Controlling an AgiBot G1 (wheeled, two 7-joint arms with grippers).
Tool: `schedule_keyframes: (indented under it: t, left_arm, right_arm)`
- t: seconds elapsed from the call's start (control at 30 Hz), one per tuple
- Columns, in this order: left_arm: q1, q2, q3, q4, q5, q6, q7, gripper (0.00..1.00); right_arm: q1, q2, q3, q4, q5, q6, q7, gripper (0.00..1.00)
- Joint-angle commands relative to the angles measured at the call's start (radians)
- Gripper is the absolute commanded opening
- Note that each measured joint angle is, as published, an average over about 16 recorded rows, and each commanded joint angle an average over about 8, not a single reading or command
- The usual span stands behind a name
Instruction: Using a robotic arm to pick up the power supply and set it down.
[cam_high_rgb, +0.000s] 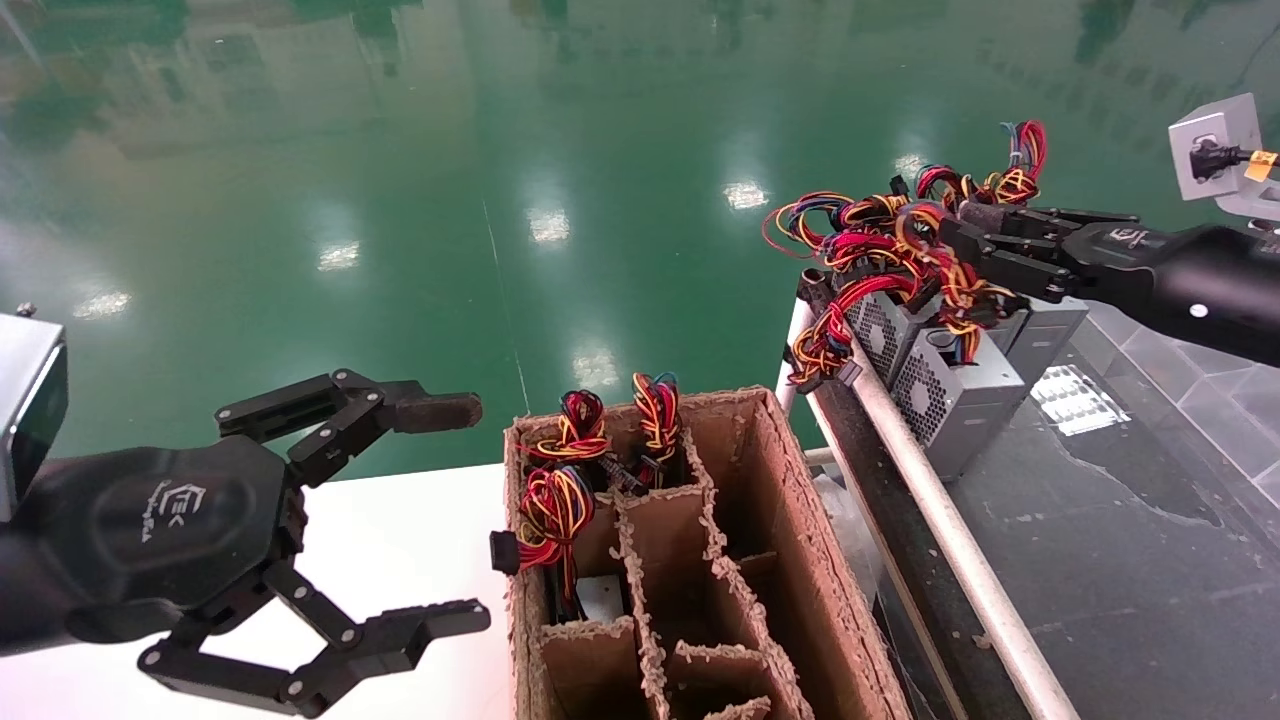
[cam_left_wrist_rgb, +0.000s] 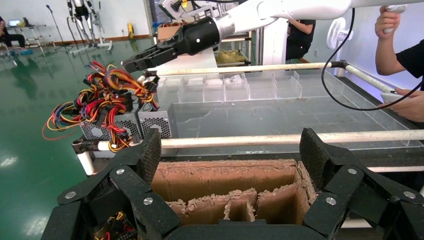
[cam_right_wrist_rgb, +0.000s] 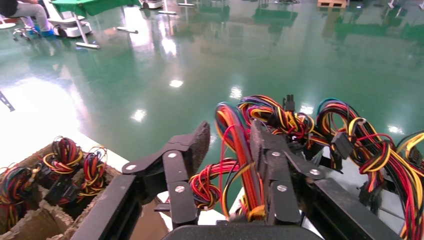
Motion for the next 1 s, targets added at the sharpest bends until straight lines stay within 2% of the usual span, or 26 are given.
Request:
schedule_keyframes:
  t: [0.03, 0.57, 1.0]
  left_arm:
    - [0.0, 0.0, 0.0, 0.0, 0.0, 0.0, 0.0, 1.0]
    - [0.0, 0.0, 0.0, 0.0, 0.0, 0.0, 0.0, 1.0]
    - [0.0, 0.0, 0.0, 0.0, 0.0, 0.0, 0.0, 1.0]
  right_arm:
    - [0.002, 0.001, 0.0, 0.0, 0.0, -0.008, 0.0, 1.0]
    - [0.01, 0.043, 0.032, 0.014, 0.045, -0.155, -0.008, 1.0]
    - [-0.117, 0.088, 0.096, 0.25, 0.08, -0.165, 0.038, 1.0]
